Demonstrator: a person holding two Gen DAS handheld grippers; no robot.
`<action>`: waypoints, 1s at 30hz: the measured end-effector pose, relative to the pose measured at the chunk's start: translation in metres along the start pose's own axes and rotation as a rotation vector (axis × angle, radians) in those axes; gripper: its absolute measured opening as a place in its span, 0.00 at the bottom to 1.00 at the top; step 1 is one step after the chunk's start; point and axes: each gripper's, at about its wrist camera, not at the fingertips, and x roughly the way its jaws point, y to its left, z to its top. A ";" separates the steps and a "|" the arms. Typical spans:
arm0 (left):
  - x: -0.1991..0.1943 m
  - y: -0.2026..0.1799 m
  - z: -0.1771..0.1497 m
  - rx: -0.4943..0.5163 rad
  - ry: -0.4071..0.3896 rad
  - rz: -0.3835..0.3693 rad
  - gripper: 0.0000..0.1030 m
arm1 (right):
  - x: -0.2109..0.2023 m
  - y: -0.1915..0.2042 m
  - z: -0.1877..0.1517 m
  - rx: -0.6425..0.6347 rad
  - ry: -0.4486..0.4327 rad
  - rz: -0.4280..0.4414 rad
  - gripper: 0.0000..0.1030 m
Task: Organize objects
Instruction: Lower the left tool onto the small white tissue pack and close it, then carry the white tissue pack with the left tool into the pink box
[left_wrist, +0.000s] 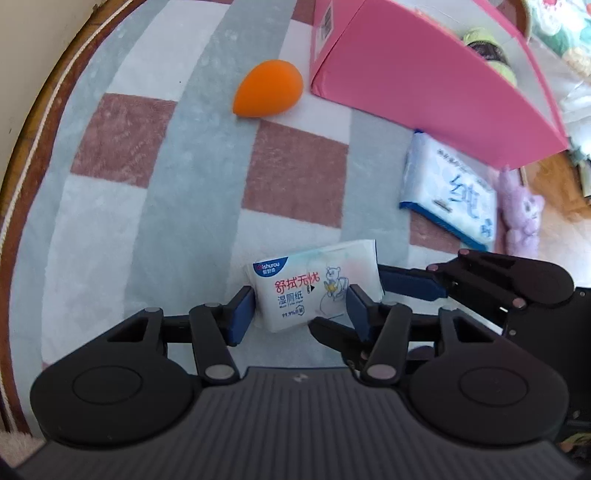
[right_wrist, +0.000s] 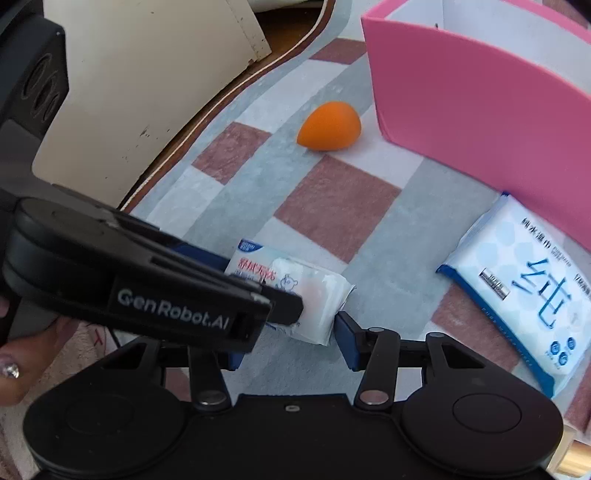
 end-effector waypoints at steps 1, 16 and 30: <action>-0.005 -0.001 -0.001 0.003 -0.006 -0.010 0.51 | -0.003 0.003 0.000 -0.021 -0.004 -0.011 0.56; -0.096 -0.061 0.016 0.060 -0.239 -0.129 0.50 | -0.111 0.007 0.020 -0.077 -0.224 -0.106 0.77; -0.139 -0.107 0.074 0.150 -0.310 -0.227 0.49 | -0.165 -0.010 0.054 -0.099 -0.342 -0.241 0.84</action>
